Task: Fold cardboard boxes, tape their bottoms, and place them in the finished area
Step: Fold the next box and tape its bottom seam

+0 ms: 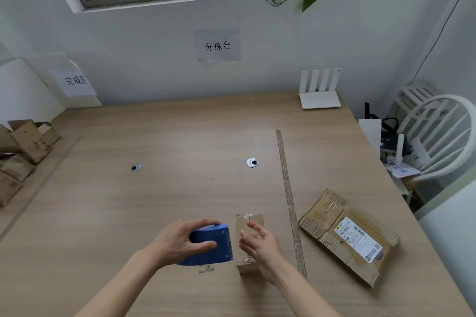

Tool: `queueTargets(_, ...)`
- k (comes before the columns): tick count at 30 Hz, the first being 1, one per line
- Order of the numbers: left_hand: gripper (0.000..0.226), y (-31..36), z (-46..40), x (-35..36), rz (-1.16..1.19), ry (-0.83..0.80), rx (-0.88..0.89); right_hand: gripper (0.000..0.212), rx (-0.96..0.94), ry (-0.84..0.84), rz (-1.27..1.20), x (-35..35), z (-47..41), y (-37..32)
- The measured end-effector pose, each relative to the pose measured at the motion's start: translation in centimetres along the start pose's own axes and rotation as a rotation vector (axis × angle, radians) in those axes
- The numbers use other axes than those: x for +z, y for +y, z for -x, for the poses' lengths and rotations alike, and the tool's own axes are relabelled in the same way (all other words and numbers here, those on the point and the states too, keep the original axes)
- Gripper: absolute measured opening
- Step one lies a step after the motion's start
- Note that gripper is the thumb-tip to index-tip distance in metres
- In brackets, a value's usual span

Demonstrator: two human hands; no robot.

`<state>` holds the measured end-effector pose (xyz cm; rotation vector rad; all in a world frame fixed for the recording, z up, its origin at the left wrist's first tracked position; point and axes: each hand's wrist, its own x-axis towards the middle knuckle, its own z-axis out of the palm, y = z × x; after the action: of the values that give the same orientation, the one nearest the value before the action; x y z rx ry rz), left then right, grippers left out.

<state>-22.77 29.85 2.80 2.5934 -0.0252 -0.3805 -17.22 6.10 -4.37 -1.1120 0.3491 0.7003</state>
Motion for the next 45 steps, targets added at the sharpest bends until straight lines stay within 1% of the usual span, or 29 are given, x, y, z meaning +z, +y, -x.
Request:
queueTargets(2, 0.049, -0.1, 0.0, 0.3, -0.017, 0.007, -0.016, 0.033, -0.039, 0.055, 0.139, -1.6, 0.0, 0.0)
queueTargets(4, 0.047, -0.5, 0.0, 0.9, -0.006, 0.0, -0.036, 0.028, -0.03, 0.05, 0.263, -3.3, 0.2, 0.0)
queueTargets(7, 0.046, -0.7, 0.1, 2.0, 0.05, -0.025, -0.057, 0.03, -0.004, -0.01, 0.297, -4.6, 0.6, 0.1)
queueTargets(10, 0.044, -0.6, -0.1, 2.7, 0.071, -0.04, -0.058, 0.033, -0.056, 0.007, 0.392, -5.5, 0.6, 0.1)
queueTargets(13, 0.045, -0.4, -0.3, 3.2, 0.04, -0.05, -0.057, 0.031, -0.064, 0.032, 0.497, -6.0, 0.3, 0.1)
queueTargets(17, 0.049, -0.2, -0.7, 4.0, -0.065, -0.063, -0.064, 0.023, -0.063, 0.073, 0.473, -6.8, -0.5, -0.1)
queueTargets(21, 0.058, -1.0, -0.9, 4.8, -0.18, -0.084, -0.1, 0.02, -0.097, 0.204, 0.528, -8.4, -0.5, 0.5)
queueTargets(26, 0.059, -1.8, -1.2, 5.8, -0.202, -0.099, -0.136, 0.02, -0.126, 0.26, 0.569, -8.6, -0.7, 1.4)
queueTargets(35, 0.059, -2.4, -2.8, 6.5, -0.245, -0.119, -0.13, 0.018, -0.106, 0.295, 0.521, -8.9, -1.5, 2.4)
queueTargets(38, 0.058, -2.5, -3.4, 6.9, -0.271, -0.101, -0.137, 0.019, -0.096, 0.318, 0.481, -9.0, -2.2, 3.3)
queueTargets(41, 0.056, -2.6, -3.8, 7.8, -0.296, -0.096, -0.145, 0.022, -0.057, 0.316, 0.464, -8.5, -2.7, 4.1)
queueTargets(43, 0.056, -2.6, -3.9, 8.3, -0.292, -0.09, -0.148, 0.03, -0.021, 0.315, 0.475, -7.8, -2.7, 4.5)
queueTargets(45, 0.056, -2.6, -4.1, 8.5, -0.288, -0.096, -0.15, 0.042, 0.004, 0.364, 0.644, -7.7, -2.8, 4.8)
